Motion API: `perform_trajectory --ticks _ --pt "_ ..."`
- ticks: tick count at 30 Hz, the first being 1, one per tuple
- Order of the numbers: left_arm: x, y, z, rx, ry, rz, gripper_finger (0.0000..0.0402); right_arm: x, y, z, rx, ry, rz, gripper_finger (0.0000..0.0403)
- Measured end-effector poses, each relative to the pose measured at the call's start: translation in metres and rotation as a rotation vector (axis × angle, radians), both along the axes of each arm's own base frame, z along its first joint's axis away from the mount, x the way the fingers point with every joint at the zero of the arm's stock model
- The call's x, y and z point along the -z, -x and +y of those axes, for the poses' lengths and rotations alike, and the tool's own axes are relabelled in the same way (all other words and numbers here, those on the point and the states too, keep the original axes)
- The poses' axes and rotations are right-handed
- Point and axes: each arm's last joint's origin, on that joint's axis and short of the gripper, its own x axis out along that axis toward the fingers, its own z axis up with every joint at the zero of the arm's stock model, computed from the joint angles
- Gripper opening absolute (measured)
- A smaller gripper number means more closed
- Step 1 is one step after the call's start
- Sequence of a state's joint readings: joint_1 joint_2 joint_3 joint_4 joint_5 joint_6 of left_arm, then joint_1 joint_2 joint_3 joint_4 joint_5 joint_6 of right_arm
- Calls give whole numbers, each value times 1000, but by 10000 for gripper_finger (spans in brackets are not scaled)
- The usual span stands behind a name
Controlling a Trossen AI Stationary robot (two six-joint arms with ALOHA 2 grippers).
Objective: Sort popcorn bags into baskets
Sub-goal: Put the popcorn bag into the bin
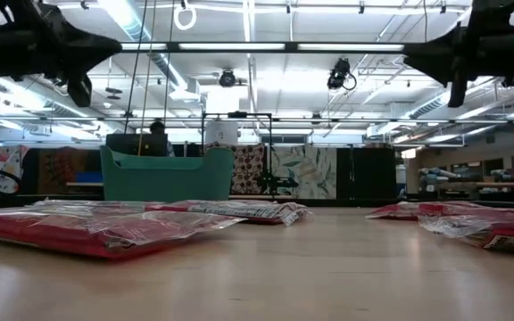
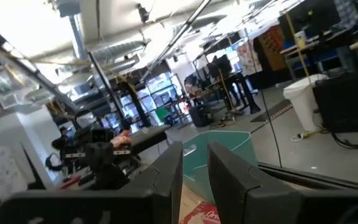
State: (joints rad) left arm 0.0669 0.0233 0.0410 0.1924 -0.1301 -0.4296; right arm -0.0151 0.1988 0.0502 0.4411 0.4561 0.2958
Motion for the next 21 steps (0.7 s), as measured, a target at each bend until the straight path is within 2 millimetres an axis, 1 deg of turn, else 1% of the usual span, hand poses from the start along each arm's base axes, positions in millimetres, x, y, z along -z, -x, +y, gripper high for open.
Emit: perform_trajectory --ticks 5,9,12,17,21 --pt "-18 -1 6 -90 -35 120 20 -11 -16 0 -50 25 98 79" --pt "-32 -7 14 -195 -118 195 20 -14 -37 1 -94 76 229 79" --pt "-38 -15 21 -236 -128 259 20 -16 -53 1 -109 145 317 79" --pt "-44 -32 28 -229 -108 358 20 -12 -74 1 -104 233 369 79" --pt "-53 -43 34 -229 -71 495 20 -8 -87 3 -172 260 340 79"
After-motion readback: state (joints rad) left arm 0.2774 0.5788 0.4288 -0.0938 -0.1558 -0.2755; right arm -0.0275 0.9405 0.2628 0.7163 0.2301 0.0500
